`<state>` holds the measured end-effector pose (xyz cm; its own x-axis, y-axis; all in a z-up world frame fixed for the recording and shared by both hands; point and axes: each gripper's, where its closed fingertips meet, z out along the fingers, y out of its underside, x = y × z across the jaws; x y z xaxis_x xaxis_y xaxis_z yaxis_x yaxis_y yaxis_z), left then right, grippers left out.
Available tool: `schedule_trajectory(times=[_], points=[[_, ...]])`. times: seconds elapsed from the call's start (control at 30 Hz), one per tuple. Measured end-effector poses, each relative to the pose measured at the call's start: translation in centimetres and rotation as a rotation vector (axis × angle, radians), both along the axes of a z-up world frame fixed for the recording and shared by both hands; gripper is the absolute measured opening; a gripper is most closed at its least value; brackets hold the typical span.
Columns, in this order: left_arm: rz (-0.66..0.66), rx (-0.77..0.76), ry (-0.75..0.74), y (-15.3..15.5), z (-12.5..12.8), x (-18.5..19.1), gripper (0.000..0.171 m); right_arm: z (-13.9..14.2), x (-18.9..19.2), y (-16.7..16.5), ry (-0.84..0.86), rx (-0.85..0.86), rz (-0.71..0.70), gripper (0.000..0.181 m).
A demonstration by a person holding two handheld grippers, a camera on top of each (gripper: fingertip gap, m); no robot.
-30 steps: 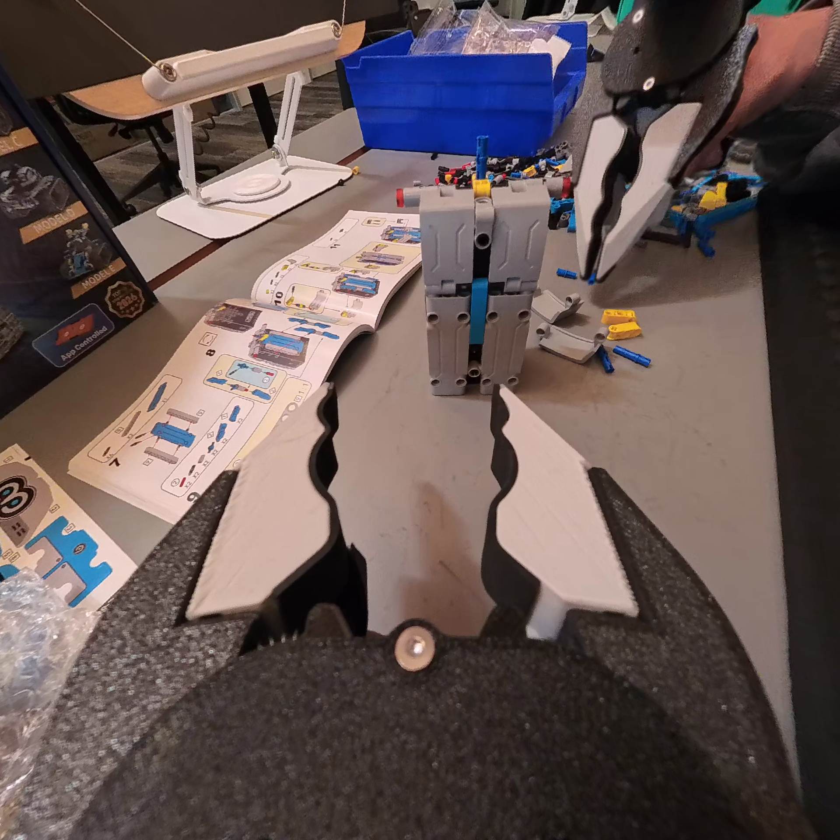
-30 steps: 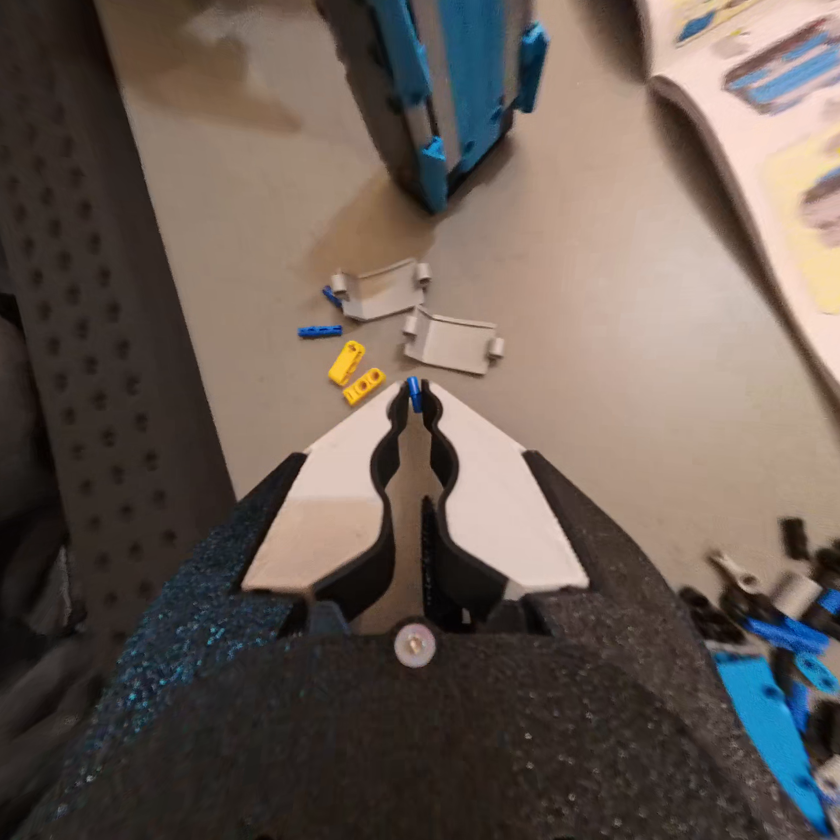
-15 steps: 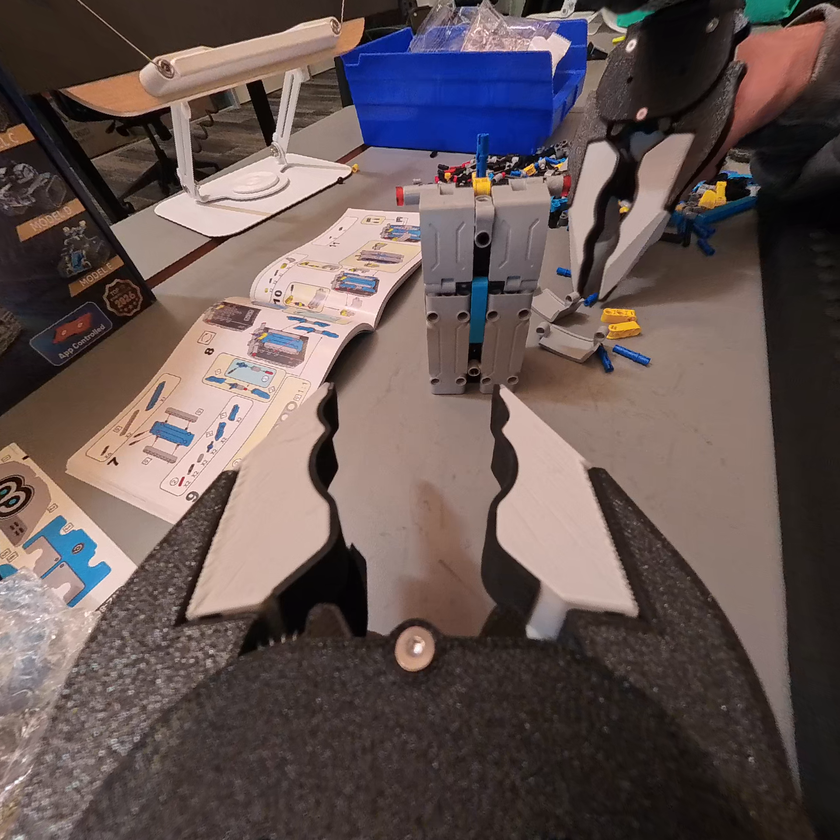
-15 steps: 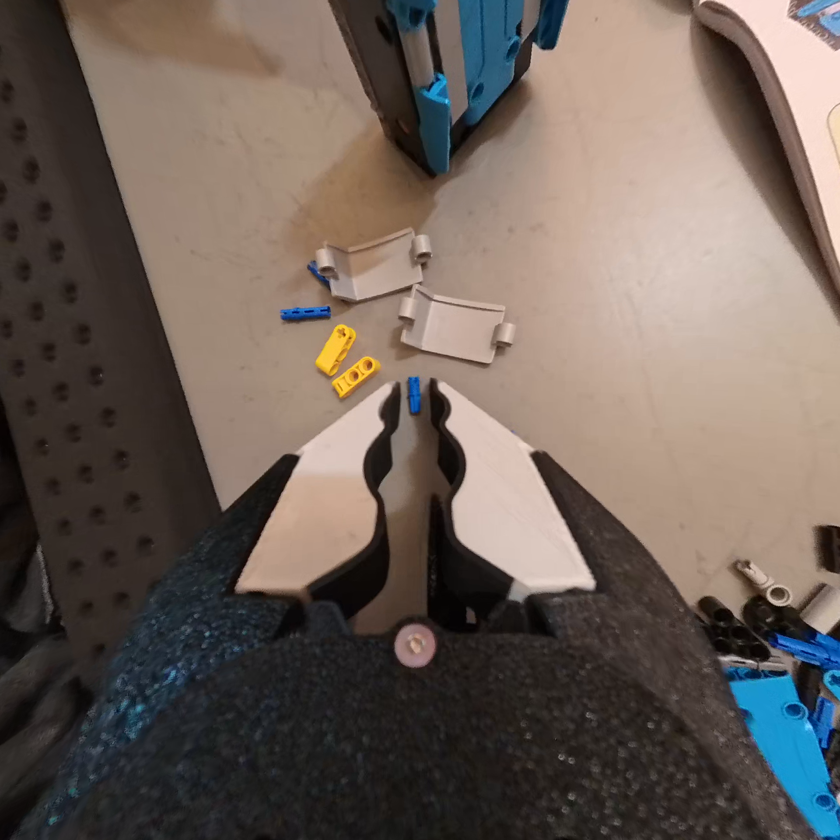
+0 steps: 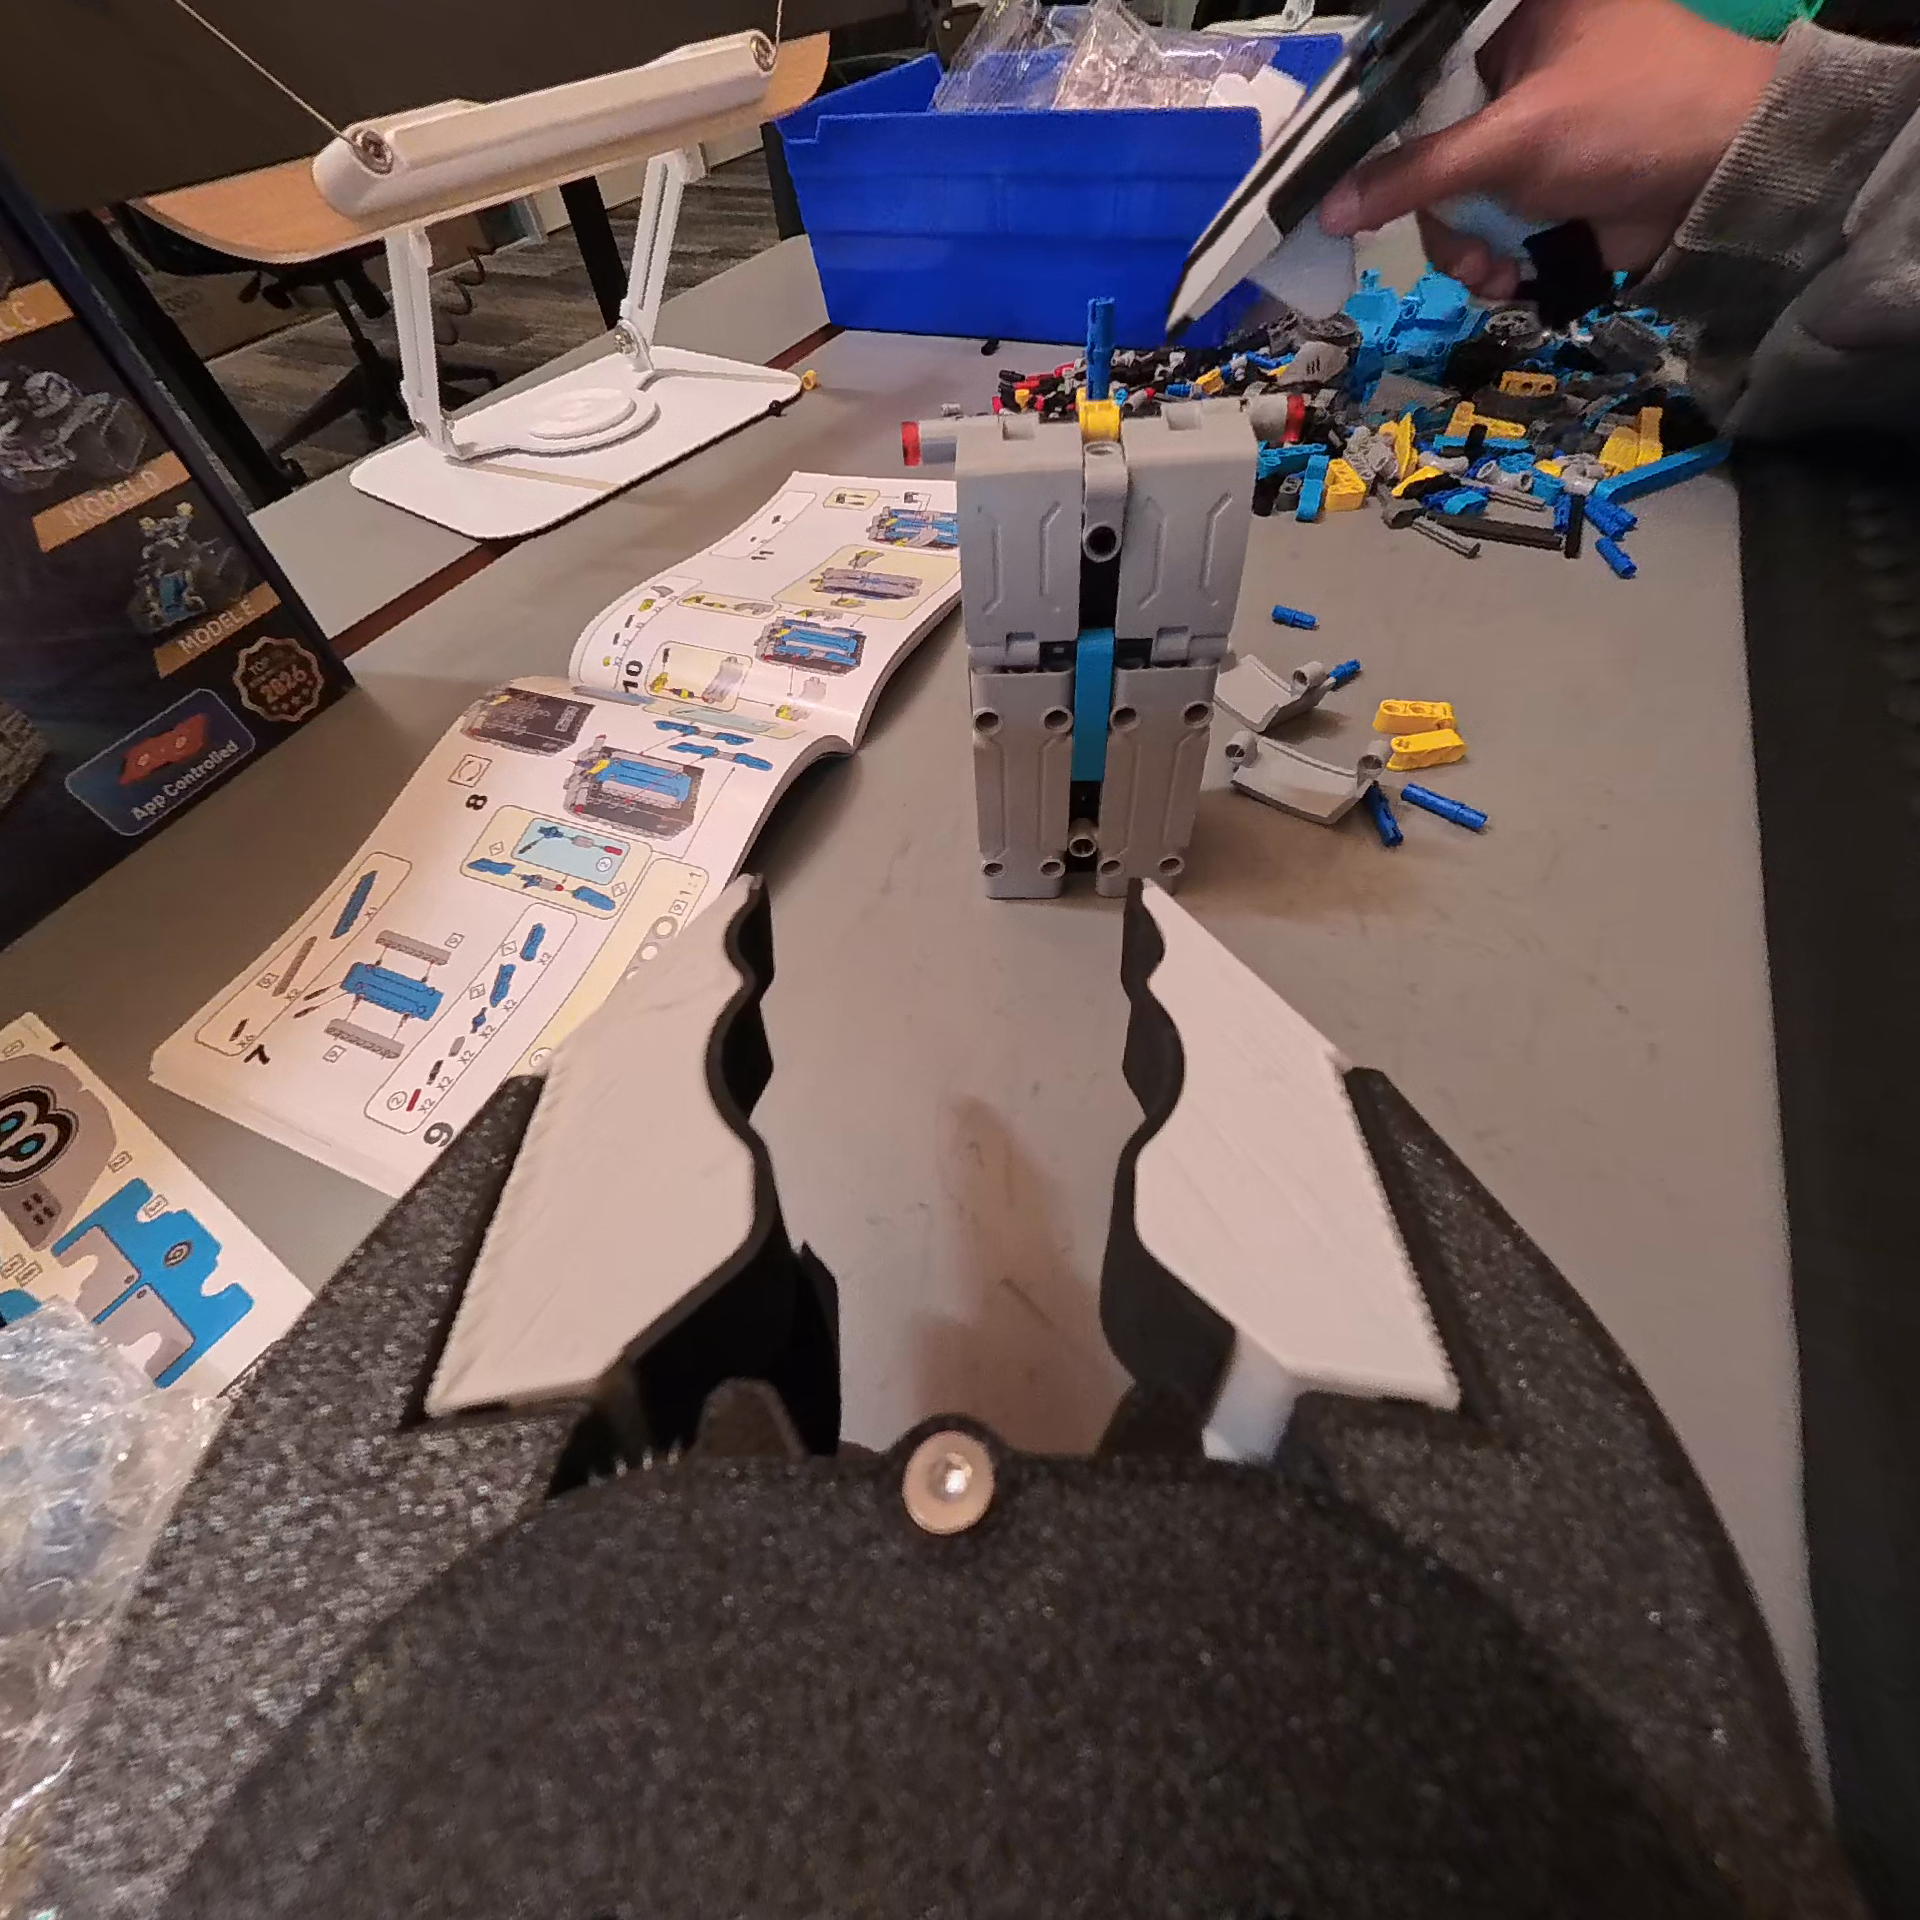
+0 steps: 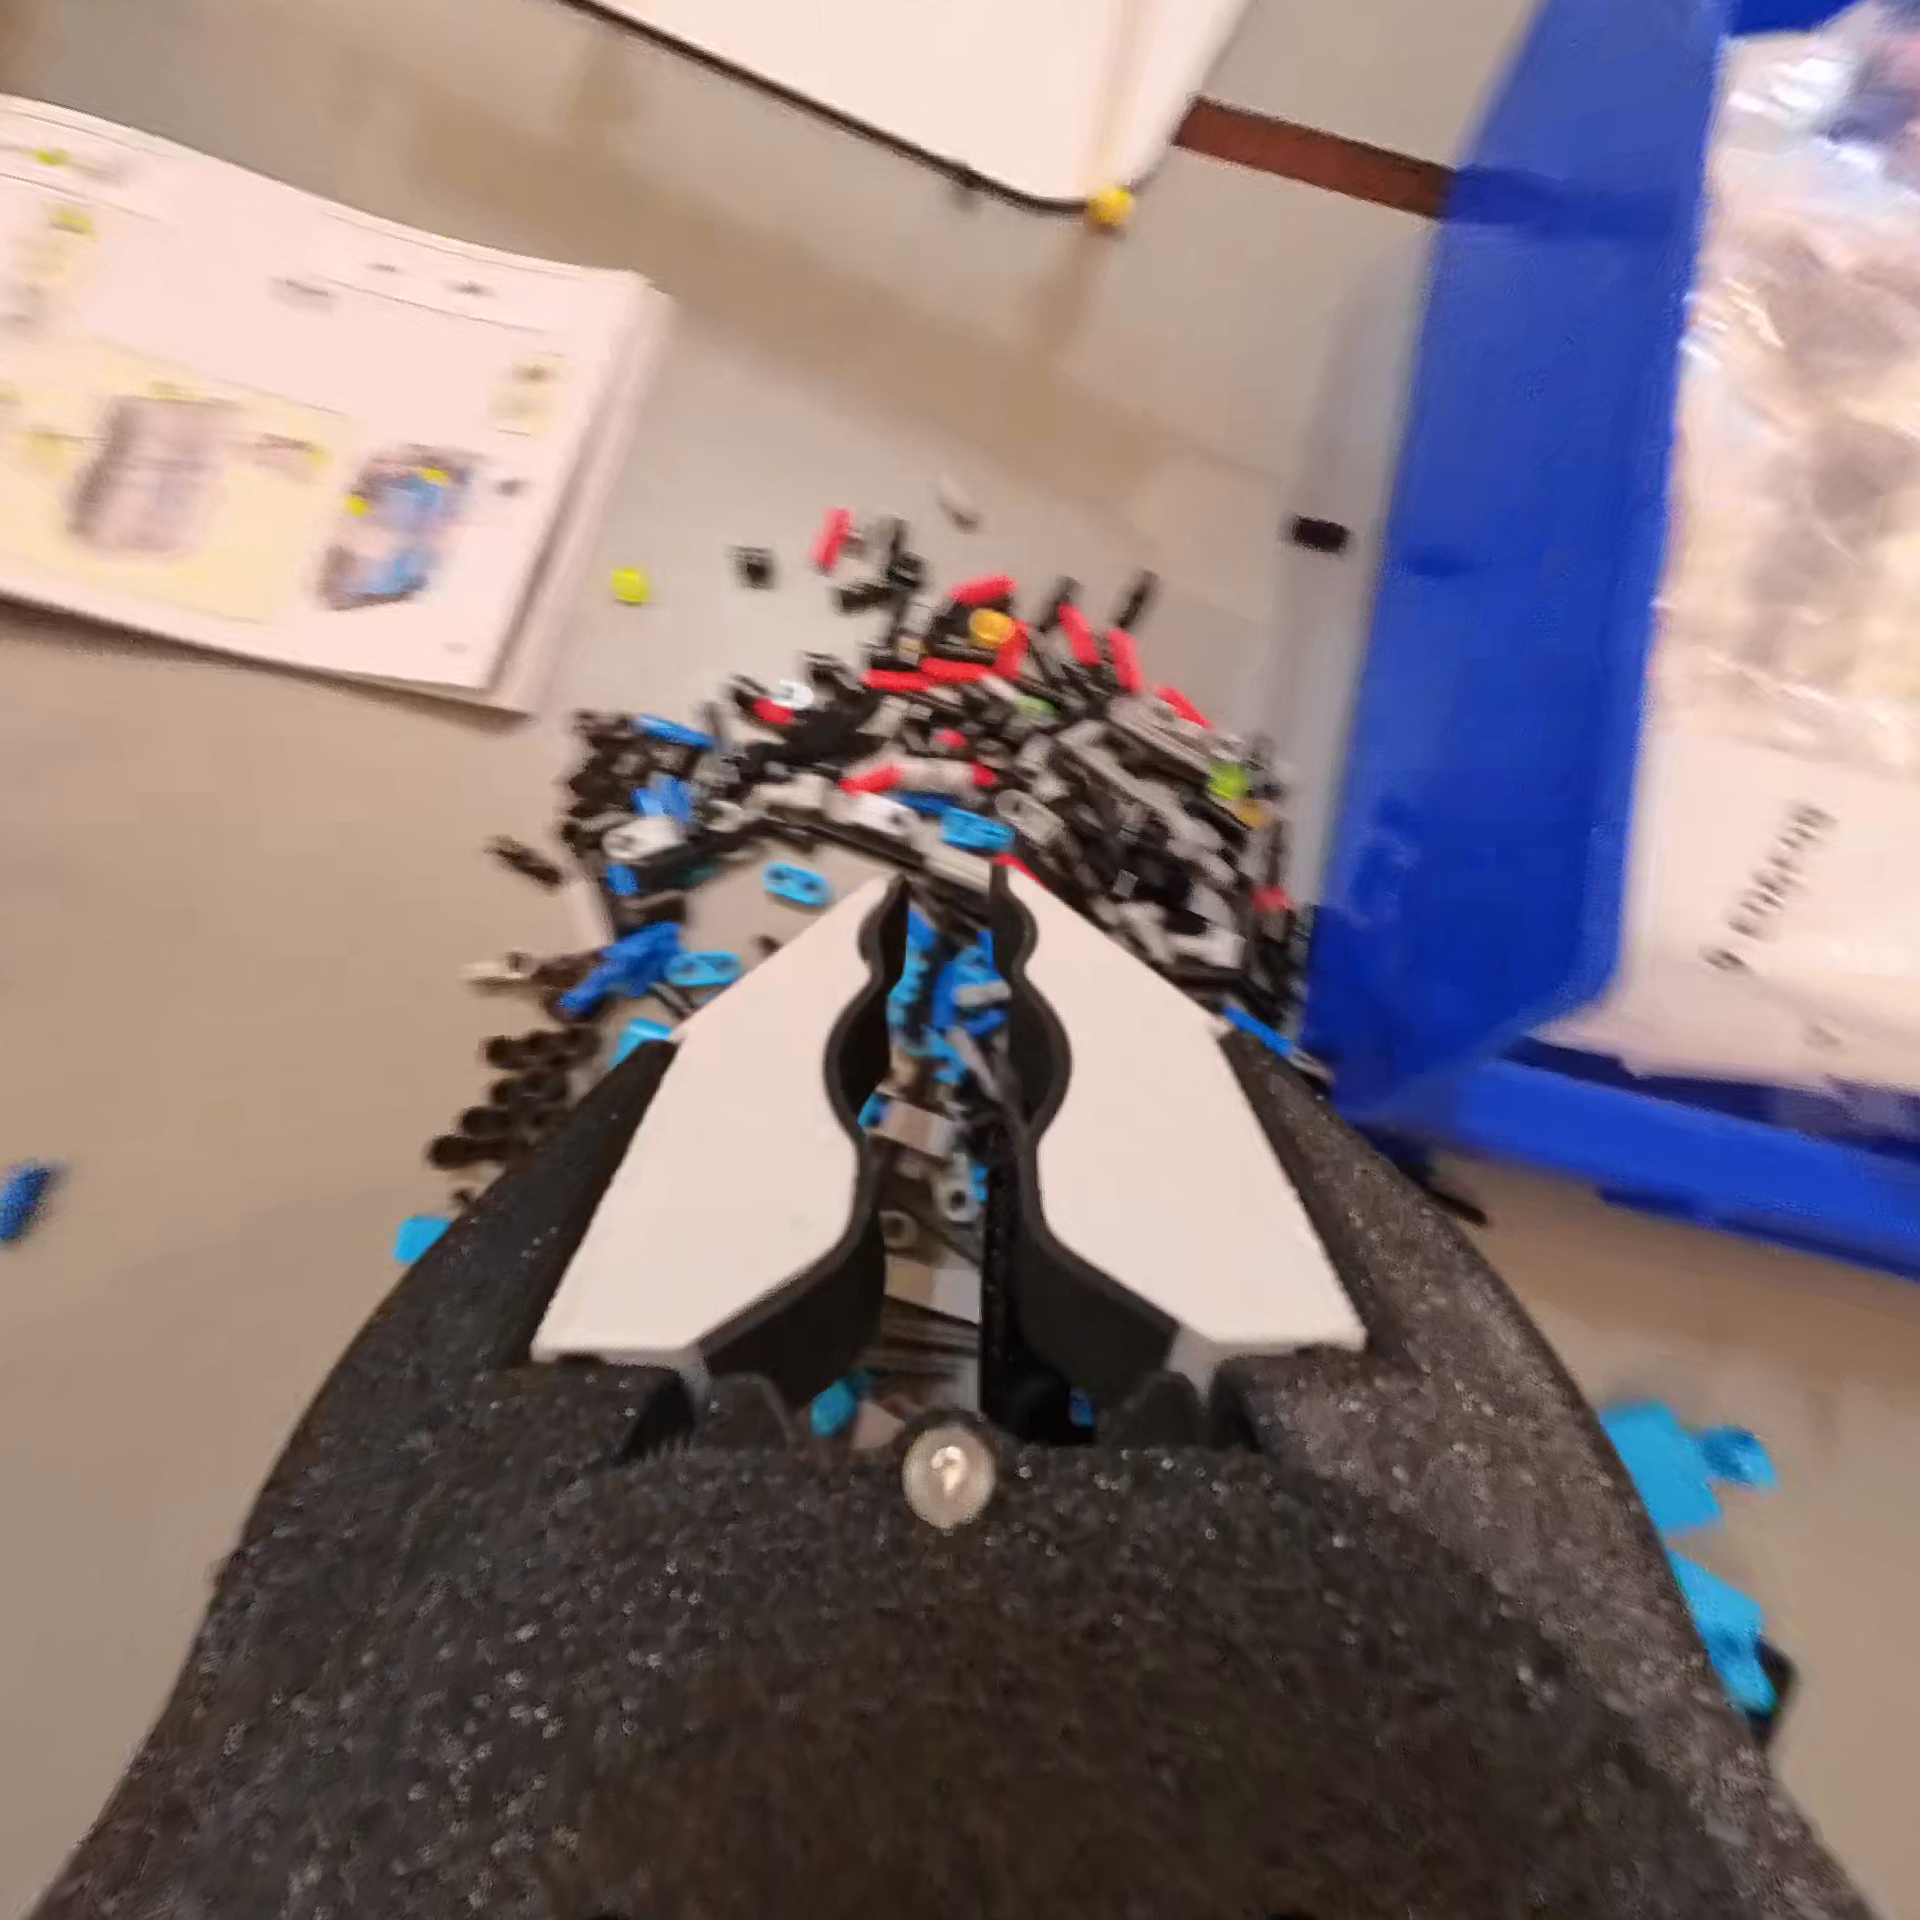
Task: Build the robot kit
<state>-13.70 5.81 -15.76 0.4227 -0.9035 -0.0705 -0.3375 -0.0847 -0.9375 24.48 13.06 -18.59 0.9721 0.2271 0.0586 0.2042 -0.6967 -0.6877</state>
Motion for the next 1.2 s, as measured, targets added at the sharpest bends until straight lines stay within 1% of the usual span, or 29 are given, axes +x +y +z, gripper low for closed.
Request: schedule_trajectory(times=[0.07,0.13,0.3,0.4,0.5,0.63,0.7,0.77,0.83,0.93,1.0,1.07,1.13,1.2], points=[[0.000,0.002,0.001,0.0,0.0,0.0,0.067,0.2,1.7,-0.3,0.005,0.000,-0.056,0.015],[-0.001,-0.001,0.001,0.0,0.0,0.0,0.067,0.2,2.8,-0.8,0.024,-0.017,-0.082,0.015],[-0.001,-0.002,0.000,0.0,0.0,0.0,0.067,-1.2,4.0,-2.3,0.016,-0.113,-0.065,0.017],[-0.001,-0.002,0.001,0.0,0.0,0.0,0.067,-1.1,3.8,-2.8,0.041,-0.137,-0.039,0.017],[0.000,-0.008,-0.001,0.1,0.0,0.0,0.067,-0.6,3.7,-3.8,0.024,-0.151,-0.015,0.017],[0.000,-0.009,-0.006,0.1,0.0,-0.1,0.067,1.0,4.4,-7.3,0.014,-0.117,-0.072,0.017],[0.000,-0.005,-0.003,0.0,0.0,0.0,0.067,2.3,5.1,-9.6,0.042,-0.040,-0.144,0.016],[-0.002,0.002,0.000,0.0,0.0,0.0,0.067,3.0,5.7,-12.5,0.077,0.029,-0.199,0.018],[-0.002,0.005,0.005,-0.1,0.0,0.0,0.067,3.1,6.9,-15.6,0.069,0.097,-0.266,0.027],[0.000,-0.002,0.008,0.0,-0.1,0.0,0.067,3.4,7.0,-19.5,0.165,0.201,-0.304,0.034],[0.001,-0.009,0.009,0.1,-0.2,0.0,0.067,3.6,6.7,-21.3,0.232,0.259,-0.304,0.041],[0.002,-0.013,0.011,0.1,-0.2,0.0,0.067,3.5,6.0,-22.3,0.271,0.291,-0.283,0.043],[0.003,-0.012,0.013,0.2,-0.3,0.0,0.067,3.2,4.2,-22.7,0.337,0.246,-0.200,0.045],[0.007,-0.007,0.017,0.2,-0.3,0.0,0.067,4.0,2.3,-22.6,0.437,0.226,-0.122,0.049]])
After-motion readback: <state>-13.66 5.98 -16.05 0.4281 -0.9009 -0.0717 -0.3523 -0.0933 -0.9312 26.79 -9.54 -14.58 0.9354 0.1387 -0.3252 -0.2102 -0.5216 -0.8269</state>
